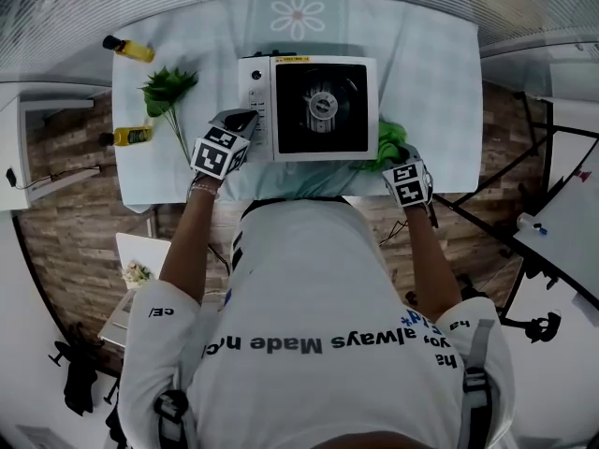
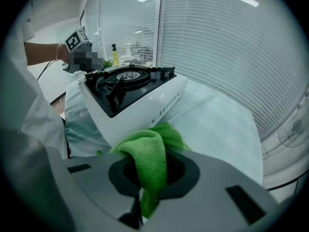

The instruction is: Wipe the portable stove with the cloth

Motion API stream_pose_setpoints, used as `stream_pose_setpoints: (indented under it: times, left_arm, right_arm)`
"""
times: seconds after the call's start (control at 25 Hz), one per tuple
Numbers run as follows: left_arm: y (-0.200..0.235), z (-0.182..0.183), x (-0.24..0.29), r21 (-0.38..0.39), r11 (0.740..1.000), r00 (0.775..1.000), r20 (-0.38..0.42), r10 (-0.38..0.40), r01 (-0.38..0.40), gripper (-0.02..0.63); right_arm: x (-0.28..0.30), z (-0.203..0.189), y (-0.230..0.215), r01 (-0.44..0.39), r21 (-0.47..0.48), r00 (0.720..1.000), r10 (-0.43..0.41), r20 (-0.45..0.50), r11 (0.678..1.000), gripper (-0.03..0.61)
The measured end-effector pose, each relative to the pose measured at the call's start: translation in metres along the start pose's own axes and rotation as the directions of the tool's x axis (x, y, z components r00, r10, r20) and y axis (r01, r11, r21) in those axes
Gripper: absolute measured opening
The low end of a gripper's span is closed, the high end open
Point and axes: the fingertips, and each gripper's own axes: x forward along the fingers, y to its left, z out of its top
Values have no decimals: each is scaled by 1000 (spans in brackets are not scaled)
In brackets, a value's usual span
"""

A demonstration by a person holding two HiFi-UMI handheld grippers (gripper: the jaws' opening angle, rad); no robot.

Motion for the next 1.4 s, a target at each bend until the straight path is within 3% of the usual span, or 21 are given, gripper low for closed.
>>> stream_pose_setpoints:
  times: [1.4]
  left_arm:
    - [1, 1, -1, -101, 995, 999, 43, 11, -7, 11]
  right_arm:
    - [93, 157, -128, 54, -167, 998, -47, 45, 984, 23]
